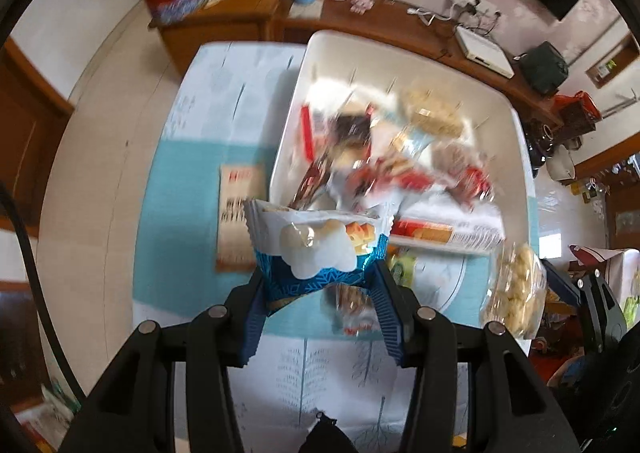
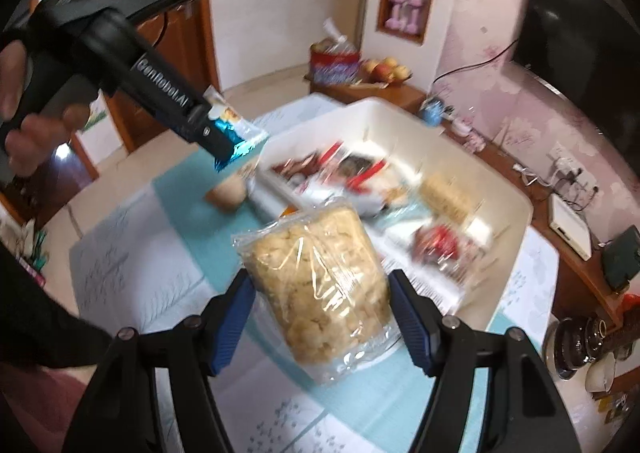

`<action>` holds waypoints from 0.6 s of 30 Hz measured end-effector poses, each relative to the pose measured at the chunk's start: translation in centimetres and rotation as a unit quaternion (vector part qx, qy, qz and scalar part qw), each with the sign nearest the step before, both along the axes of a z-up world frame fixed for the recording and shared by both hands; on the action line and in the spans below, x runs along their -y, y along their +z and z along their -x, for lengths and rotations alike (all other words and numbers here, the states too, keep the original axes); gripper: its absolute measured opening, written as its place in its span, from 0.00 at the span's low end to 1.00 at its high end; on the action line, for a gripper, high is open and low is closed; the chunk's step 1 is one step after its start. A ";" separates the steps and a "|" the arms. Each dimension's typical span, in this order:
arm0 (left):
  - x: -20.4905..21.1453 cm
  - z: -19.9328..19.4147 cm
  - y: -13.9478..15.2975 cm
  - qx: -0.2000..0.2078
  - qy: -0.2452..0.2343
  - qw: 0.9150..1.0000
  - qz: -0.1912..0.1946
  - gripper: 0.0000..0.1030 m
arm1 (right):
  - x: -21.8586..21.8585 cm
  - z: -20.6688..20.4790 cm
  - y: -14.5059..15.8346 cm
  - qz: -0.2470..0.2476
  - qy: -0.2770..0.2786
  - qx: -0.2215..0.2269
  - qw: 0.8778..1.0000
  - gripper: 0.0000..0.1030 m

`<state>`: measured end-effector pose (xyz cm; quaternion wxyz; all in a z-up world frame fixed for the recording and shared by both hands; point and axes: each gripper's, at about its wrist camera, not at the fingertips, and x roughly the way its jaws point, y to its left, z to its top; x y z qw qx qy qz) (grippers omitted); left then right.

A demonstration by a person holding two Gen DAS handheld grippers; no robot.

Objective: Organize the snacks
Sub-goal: 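Carry both packets over the white tray and open both grippers to release them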

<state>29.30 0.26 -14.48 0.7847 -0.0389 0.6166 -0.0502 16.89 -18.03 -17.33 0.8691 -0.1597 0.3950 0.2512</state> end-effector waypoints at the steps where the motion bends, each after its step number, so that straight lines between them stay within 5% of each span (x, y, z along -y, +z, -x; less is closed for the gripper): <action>1: 0.4 -0.5 0.5 0.010 -0.005 1.000 -0.008 0.46 | 0.1 -0.4 0.1 -0.004 -0.008 0.007 1.000 0.66; 10: 2.7 -4.1 0.4 0.063 -0.028 0.998 -0.007 0.47 | 1.4 -4.3 1.1 -0.032 -0.087 0.076 0.993 0.66; 18: 4.2 -6.5 -1.9 0.109 -0.045 0.993 0.008 0.47 | 1.7 -7.5 -1.2 -0.007 -0.164 0.122 0.979 0.66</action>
